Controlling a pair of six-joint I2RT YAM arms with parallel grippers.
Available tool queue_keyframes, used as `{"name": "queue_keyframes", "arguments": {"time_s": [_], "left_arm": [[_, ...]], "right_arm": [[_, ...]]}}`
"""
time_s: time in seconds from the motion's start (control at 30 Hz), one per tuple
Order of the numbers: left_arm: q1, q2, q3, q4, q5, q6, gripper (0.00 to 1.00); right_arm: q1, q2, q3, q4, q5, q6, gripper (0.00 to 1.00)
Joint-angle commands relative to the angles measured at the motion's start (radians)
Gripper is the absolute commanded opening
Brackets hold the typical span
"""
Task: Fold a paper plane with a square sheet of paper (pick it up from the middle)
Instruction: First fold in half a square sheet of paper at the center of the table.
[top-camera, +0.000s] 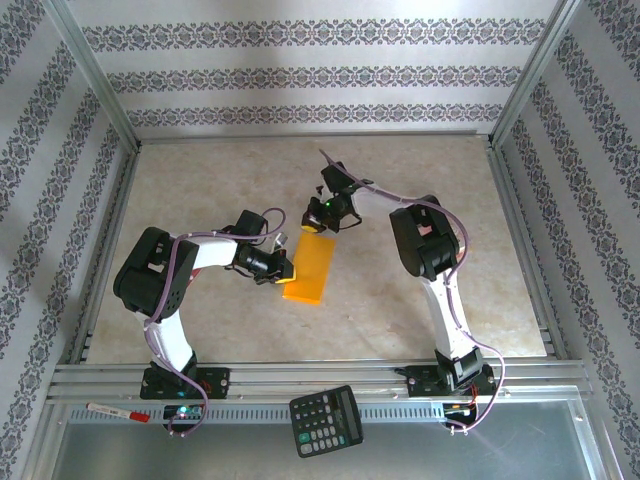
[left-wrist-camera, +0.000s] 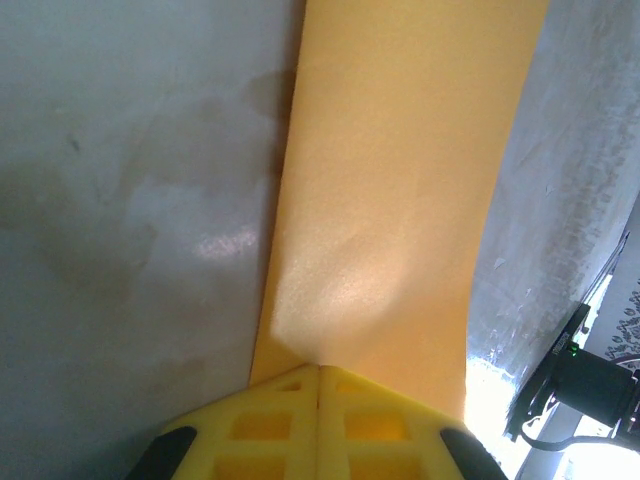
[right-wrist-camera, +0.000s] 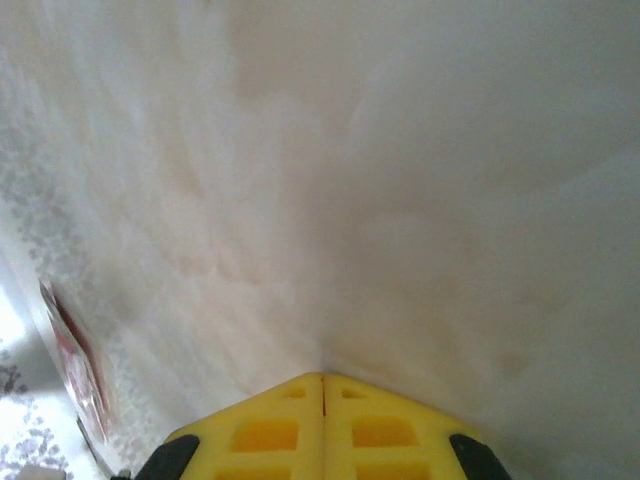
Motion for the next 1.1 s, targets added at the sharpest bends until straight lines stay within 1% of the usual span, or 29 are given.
{"name": "queue_keyframes", "arguments": {"time_s": [0.0, 0.1, 0.23, 0.33, 0.47, 0.73, 1.07], "left_arm": [[-0.006, 0.053, -0.053, -0.193, -0.136, 0.027, 0.00], [-0.007, 0.052, -0.050, -0.196, -0.136, 0.027, 0.00], [-0.006, 0.052, -0.045, -0.195, -0.134, 0.025, 0.00], [-0.007, 0.051, -0.044, -0.195, -0.135, 0.028, 0.00], [-0.006, 0.050, -0.045, -0.191, -0.134, 0.026, 0.00], [-0.006, 0.047, -0.040, -0.192, -0.134, 0.026, 0.00], [-0.007, 0.029, -0.033, -0.176, -0.109, 0.011, 0.00]], "right_arm": [[-0.056, -0.014, -0.013, 0.044, 0.073, 0.015, 0.00], [-0.050, -0.073, -0.055, 0.078, 0.044, 0.007, 0.01], [-0.028, -0.174, -0.171, 0.144, 0.029, 0.004, 0.01], [0.006, -0.239, -0.255, 0.171, 0.023, -0.007, 0.01], [0.062, -0.278, -0.320, 0.196, 0.021, -0.008, 0.01], [0.130, -0.216, -0.334, 0.244, 0.001, 0.027, 0.01], [0.114, -0.144, -0.347, 0.249, 0.005, 0.006, 0.00]]}}
